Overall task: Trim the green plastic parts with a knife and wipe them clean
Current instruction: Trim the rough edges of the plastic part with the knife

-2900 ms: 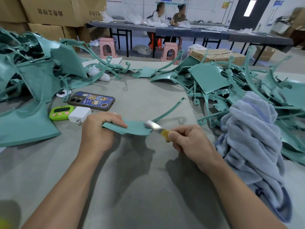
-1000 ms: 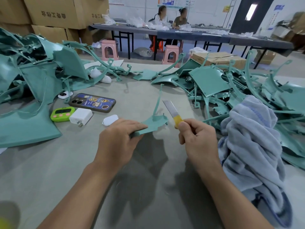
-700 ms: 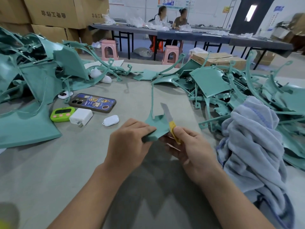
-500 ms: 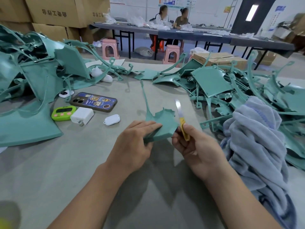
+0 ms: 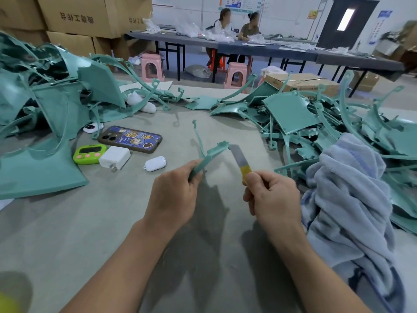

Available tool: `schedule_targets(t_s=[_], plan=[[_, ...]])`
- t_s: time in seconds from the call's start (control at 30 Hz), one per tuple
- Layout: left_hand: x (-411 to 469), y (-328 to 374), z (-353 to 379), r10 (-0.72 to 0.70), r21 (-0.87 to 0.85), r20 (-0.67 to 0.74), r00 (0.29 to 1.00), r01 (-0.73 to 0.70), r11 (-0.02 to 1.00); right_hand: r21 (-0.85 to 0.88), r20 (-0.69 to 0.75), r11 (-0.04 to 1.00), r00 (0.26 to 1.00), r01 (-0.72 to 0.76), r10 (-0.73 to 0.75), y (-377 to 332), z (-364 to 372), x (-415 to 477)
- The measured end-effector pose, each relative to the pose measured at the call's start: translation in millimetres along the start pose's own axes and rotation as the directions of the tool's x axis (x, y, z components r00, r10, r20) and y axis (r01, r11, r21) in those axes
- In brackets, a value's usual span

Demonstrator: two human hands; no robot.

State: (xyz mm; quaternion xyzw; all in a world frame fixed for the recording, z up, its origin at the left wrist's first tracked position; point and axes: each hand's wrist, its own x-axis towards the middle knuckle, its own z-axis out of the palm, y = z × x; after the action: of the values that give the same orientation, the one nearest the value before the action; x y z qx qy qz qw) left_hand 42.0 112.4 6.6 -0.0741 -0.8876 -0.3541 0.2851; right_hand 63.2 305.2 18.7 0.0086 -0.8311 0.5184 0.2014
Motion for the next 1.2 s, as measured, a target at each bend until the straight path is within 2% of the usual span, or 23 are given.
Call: schedule_targets(t_s=[0.07,0.13,0.17,0.23,0.33,0.4,0.47,0.5,0.57,0.63,0.67,0.73,0.8,0.87,0.93,1.07,1.13,1.2], plan=[[-0.2,-0.2,-0.5,0.008,0.000,0.008,1.000,-0.008,1.000,0.146,-0.026,0.989,0.999,0.030,-0.027,-0.4,-3.4,3.5],[-1.6,0.3,-1.6,0.026,0.002,0.016,1.000,-0.026,1.000,0.258,0.022,0.961,0.994,0.096,-0.105,-3.4,-3.5,1.4],[-2.1,0.1,-2.4,0.028,0.007,0.021,0.999,-0.028,1.000,0.259,0.070,0.958,0.987,0.123,-0.146,-5.2,-1.3,-1.2],[-2.2,-0.4,-3.3,0.029,0.016,0.040,0.999,-0.030,0.999,0.156,0.130,0.978,0.979,0.138,-0.159,-5.5,3.4,-5.3],[-1.7,-0.8,-3.8,0.034,0.004,0.056,0.998,-0.035,0.999,0.017,0.007,0.998,0.998,0.067,-0.067,1.9,0.4,2.0],[-2.2,-0.1,-4.0,0.034,0.012,0.050,0.998,-0.035,0.999,0.107,-0.028,0.991,0.997,0.077,-0.074,3.7,-4.3,5.8],[-2.8,2.3,-4.9,0.029,0.020,0.049,0.998,-0.030,0.999,0.219,0.019,0.966,0.989,0.136,-0.143,1.6,-4.9,3.2],[-3.1,3.3,-5.3,0.031,0.028,0.051,0.998,-0.032,0.999,0.218,0.066,0.964,0.984,0.149,-0.167,-0.4,-2.9,0.2],[-3.4,3.6,-4.8,0.048,0.059,0.046,0.998,-0.050,0.997,0.091,0.100,0.989,0.987,0.118,-0.127,0.3,1.9,-1.6],[-3.5,5.5,-5.3,0.066,0.074,0.025,0.998,-0.067,0.995,0.000,-0.001,1.000,1.000,0.028,-0.028,2.5,-0.5,4.1],[-4.2,6.7,-6.6,0.082,0.098,0.018,0.997,-0.083,0.992,0.024,-0.044,0.999,0.999,-0.021,0.022,1.2,-4.4,7.6],[-6.1,8.4,-7.4,0.136,0.182,0.045,0.990,-0.142,0.973,0.207,-0.053,0.973,0.992,-0.102,0.115,-4.8,-13.3,11.3],[-6.4,9.5,-5.1,0.191,0.220,0.084,0.978,-0.205,0.954,0.432,0.092,0.864,0.966,-0.258,0.242,-12.4,-17.6,9.4],[-5.9,13.5,-4.4,0.243,0.232,0.109,0.964,-0.263,0.937,0.540,0.337,0.663,0.856,-0.517,0.393,-18.1,-14.4,4.3],[-6.2,15.9,-2.1,0.330,0.228,0.082,0.940,-0.340,0.912,0.564,0.468,0.498,0.752,-0.659,0.464,-18.8,-9.8,2.2],[-7.8,19.4,-2.8,0.418,0.131,-0.096,0.904,-0.404,0.905,0.684,0.415,0.329,0.718,-0.651,0.558,-18.0,-14.3,12.4],[-7.2,22.4,-7.6,0.330,0.069,-0.150,0.932,-0.323,0.944,0.740,0.415,0.229,0.697,-0.633,0.584,-16.5,-23.6,19.2],[-6.1,23.8,-11.0,0.139,-0.113,-0.092,0.986,-0.149,0.982,0.758,0.486,0.110,0.670,-0.642,0.561,-16.2,-31.7,22.2]])
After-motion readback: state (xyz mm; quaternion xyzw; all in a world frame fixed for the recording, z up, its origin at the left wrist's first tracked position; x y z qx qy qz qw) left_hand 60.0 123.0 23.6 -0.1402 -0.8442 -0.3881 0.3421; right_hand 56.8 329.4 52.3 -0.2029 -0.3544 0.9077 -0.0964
